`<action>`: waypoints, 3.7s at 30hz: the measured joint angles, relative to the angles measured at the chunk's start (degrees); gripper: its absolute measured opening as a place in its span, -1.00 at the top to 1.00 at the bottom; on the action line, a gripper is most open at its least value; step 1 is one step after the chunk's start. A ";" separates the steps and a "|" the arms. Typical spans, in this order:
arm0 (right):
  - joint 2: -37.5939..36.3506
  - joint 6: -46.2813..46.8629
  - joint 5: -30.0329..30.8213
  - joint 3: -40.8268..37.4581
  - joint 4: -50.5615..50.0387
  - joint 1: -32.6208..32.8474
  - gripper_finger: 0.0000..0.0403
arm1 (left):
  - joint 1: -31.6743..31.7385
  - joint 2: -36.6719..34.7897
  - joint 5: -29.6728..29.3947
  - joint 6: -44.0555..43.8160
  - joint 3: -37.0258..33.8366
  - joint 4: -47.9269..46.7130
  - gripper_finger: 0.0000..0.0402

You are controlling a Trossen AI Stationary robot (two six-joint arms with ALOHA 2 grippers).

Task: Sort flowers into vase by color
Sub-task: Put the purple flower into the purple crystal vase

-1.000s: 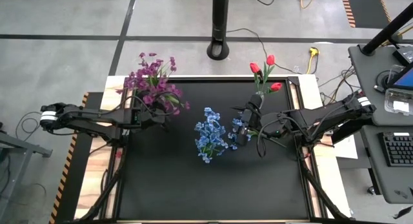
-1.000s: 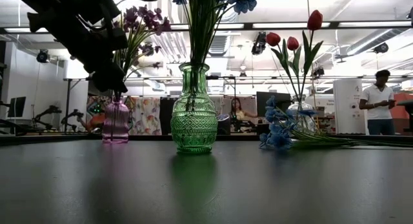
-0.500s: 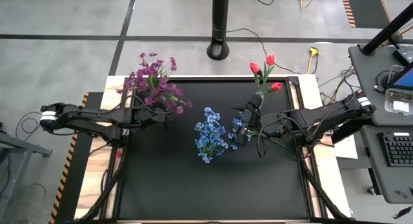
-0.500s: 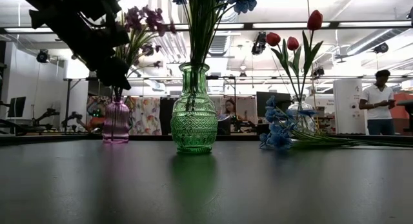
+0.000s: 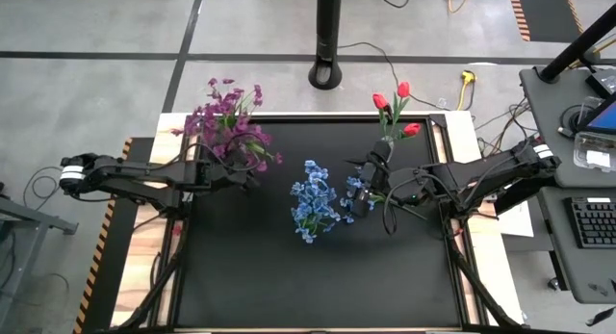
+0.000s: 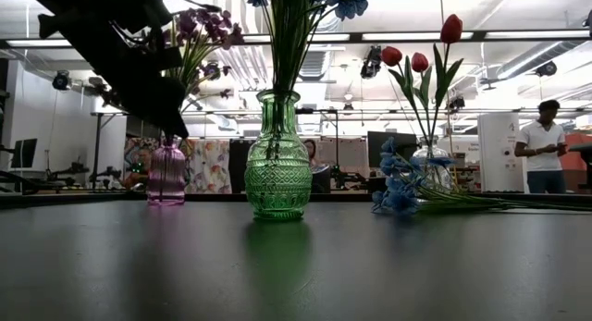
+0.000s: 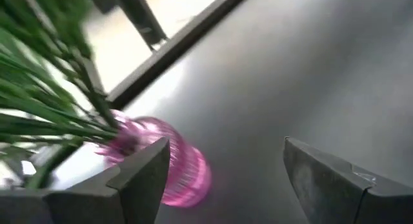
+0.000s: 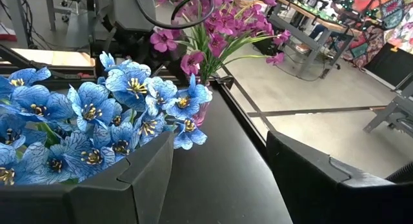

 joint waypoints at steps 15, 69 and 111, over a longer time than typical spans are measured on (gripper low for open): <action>0.07 0.02 0.00 0.00 -0.09 0.00 -0.20 | 0.00 -0.04 7.41 -7.03 0.00 -2.64 -0.40; 0.15 -0.15 -0.07 -0.17 0.01 -0.02 -0.20 | -4.61 -5.33 29.81 -1.99 21.42 -28.93 -0.40; 0.15 0.00 -0.04 -0.15 0.00 -0.02 -0.20 | -4.61 -20.66 27.63 10.60 24.93 -17.91 -0.40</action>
